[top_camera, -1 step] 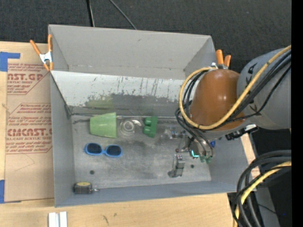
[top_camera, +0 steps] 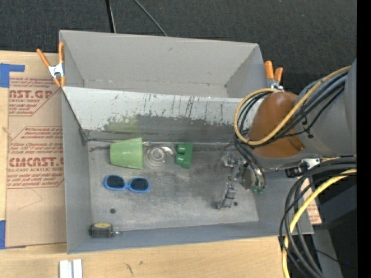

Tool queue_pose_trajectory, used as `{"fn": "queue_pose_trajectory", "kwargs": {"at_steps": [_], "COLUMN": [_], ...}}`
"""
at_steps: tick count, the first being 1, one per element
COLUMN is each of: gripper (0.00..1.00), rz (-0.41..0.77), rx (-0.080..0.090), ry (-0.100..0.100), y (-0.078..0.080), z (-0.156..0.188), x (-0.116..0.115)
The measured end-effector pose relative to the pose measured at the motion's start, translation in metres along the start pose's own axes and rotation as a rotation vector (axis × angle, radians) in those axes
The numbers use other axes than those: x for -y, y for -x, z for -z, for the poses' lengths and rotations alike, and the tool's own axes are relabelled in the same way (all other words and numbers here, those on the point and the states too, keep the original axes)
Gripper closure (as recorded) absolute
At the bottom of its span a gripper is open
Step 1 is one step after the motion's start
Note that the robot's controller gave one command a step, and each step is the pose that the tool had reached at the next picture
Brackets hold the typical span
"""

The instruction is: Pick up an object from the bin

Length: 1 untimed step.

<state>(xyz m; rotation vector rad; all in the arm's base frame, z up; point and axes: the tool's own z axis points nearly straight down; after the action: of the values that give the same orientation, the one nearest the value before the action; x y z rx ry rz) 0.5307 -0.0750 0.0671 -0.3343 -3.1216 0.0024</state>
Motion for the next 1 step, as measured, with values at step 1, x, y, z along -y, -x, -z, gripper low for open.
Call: {"fn": "queue_pose_trajectory", "kwargs": {"at_steps": [1], "gripper": [0.0], "rz": [0.053], "rx": [0.008], "ry": [0.001], "y": [0.0506], "z": [0.0056], "x": [-0.0069]}}
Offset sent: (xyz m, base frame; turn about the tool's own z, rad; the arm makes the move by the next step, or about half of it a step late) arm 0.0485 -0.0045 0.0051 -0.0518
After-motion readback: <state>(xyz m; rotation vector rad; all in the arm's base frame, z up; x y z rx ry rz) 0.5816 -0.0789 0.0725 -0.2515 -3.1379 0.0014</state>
